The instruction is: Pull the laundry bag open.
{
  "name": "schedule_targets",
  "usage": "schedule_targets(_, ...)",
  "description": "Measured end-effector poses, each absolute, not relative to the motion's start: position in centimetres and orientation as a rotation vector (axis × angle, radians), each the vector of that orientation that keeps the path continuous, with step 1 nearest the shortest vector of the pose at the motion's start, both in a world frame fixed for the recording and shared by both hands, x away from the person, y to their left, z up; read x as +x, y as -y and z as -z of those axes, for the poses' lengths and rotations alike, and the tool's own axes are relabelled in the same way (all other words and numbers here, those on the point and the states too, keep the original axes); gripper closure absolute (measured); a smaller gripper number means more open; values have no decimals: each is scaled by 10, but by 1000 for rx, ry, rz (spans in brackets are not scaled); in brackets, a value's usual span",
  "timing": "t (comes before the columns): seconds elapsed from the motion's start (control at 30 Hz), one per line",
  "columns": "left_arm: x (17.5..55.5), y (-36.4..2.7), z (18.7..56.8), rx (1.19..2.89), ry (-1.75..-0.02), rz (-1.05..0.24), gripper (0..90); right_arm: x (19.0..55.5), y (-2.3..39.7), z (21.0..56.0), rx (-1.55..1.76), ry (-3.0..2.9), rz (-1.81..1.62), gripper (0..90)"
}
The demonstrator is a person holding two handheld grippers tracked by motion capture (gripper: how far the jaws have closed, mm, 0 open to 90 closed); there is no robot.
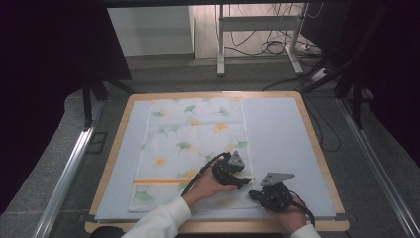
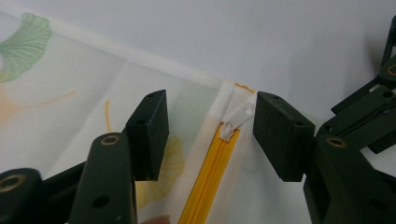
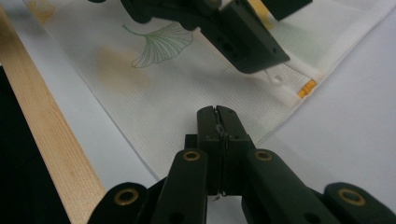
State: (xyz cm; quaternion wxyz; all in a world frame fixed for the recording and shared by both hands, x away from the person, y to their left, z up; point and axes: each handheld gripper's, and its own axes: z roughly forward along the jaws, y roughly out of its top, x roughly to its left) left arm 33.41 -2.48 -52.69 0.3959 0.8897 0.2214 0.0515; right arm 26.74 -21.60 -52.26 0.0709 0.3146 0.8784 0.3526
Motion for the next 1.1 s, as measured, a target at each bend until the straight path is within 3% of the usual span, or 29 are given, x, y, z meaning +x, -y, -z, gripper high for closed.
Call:
schedule_targets(0.3, 336, 34, 529, 2266, -573, -119, 487, 268, 216, 523, 947, -2645, -1064, 883)
schedule_targets(0.5, 338, 35, 528, 2266, -604, -74, 582, 268, 216, 523, 946, -2644, -1065, 883)
schedule_targets(0.6, 340, 36, 526, 2276, -621, -58, 691, 268, 216, 523, 945, -2645, -1065, 883)
schedule_targets(0.77, 340, 38, 524, 2287, -627, -60, 741, 268, 216, 523, 945, -2645, -1064, 883)
schedule_targets(0.8, 340, 38, 524, 2280, -640, -68, 797, 268, 216, 523, 945, -2645, -1064, 883)
schedule_targets(1.1, 340, 41, 524, 2287, -661, -75, 813, 268, 215, 523, 945, -2643, -1061, 883)
